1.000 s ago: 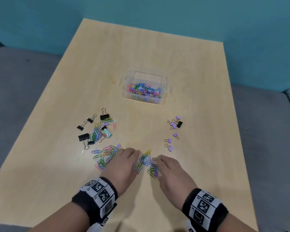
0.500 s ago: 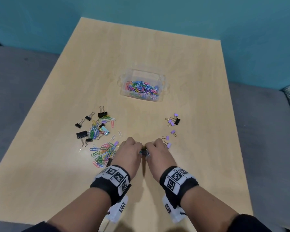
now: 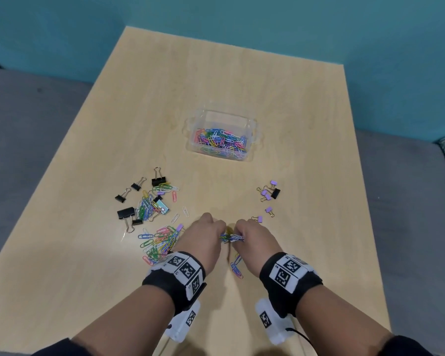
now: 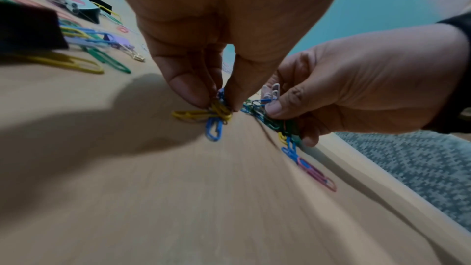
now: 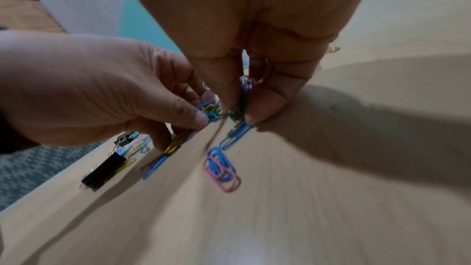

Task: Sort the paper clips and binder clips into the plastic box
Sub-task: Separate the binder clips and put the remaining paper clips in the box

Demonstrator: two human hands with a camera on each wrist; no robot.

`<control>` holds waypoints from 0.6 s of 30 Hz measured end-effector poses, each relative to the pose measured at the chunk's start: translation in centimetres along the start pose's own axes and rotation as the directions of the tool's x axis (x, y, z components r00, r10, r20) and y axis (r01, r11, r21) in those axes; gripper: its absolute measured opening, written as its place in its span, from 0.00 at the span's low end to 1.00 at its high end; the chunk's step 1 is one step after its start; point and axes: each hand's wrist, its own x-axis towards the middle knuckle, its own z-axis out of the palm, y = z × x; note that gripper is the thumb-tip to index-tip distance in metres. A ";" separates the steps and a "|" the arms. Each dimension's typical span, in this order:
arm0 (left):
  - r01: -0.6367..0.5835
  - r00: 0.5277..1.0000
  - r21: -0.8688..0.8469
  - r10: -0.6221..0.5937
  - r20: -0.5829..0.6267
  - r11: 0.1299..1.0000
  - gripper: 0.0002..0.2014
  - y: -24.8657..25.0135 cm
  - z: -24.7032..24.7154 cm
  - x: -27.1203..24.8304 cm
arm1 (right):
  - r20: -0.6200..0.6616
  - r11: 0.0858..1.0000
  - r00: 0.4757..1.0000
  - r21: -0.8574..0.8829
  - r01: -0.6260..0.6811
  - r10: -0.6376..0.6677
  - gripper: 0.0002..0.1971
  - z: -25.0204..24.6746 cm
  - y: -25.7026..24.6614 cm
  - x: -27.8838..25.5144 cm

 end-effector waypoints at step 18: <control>0.247 0.960 -0.737 -0.262 0.098 0.629 0.12 -2.1 -9.6 5.7 | -0.028 0.760 0.997 0.649 -0.036 0.071 0.08 -8.8 -1.2 6.0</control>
